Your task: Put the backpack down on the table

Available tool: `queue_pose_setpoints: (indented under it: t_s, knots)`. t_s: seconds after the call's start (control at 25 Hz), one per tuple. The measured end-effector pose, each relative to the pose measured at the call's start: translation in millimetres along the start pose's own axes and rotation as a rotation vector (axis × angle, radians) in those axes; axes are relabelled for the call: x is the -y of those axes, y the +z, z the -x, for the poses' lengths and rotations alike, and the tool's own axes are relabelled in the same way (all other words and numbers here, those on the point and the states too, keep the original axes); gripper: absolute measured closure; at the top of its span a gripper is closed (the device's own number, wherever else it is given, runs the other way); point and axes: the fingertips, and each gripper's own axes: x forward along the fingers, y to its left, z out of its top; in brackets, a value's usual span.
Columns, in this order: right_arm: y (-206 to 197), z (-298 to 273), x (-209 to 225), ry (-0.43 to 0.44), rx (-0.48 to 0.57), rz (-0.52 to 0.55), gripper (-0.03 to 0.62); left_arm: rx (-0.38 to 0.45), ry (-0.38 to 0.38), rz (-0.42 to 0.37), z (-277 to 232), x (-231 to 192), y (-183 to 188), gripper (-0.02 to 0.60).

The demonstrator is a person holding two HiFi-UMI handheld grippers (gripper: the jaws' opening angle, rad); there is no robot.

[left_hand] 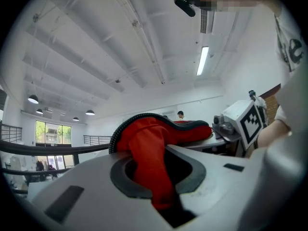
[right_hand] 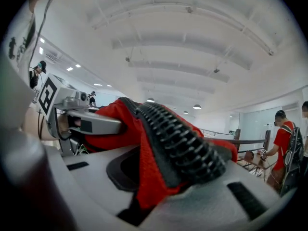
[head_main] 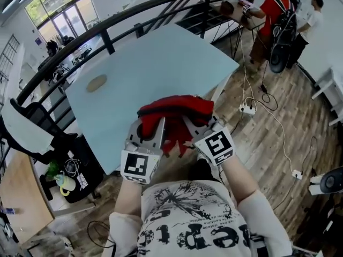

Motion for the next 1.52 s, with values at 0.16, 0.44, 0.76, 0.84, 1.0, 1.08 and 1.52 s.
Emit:
queue_pose_setpoints:
  t_s: [0.16, 0.44, 0.76, 0.84, 1.0, 1.08, 1.52]
  knots:
    - [-12, -26, 49, 0.098, 0.027, -0.001, 0.562, 0.001, 0.11, -0.025, -52, -10, -5, 0.532]
    - [-25, -75, 127, 0.287, 0.058, 0.018, 0.56, -0.033, 0.295, -0.011, -136, -27, -10, 0.532]
    - [-25, -136, 183, 0.428, 0.086, 0.038, 0.559, -0.061, 0.432, 0.012, -202, -67, -6, 0.532]
    - [-27, -156, 196, 0.441, 0.086, 0.02, 0.56, -0.075, 0.45, -0.001, -218, -83, -6, 0.532]
    - [-37, -201, 213, 0.472, 0.081, 0.012, 0.559, -0.113, 0.457, -0.002, -243, -117, -18, 0.532]
    - [-35, -226, 217, 0.487, 0.095, 0.022, 0.559, -0.095, 0.469, -0.024, -254, -141, -23, 0.532]
    - [-36, -378, 238, 0.508, 0.12, 0.023, 0.559, -0.095, 0.504, -0.017, -307, -277, -51, 0.532]
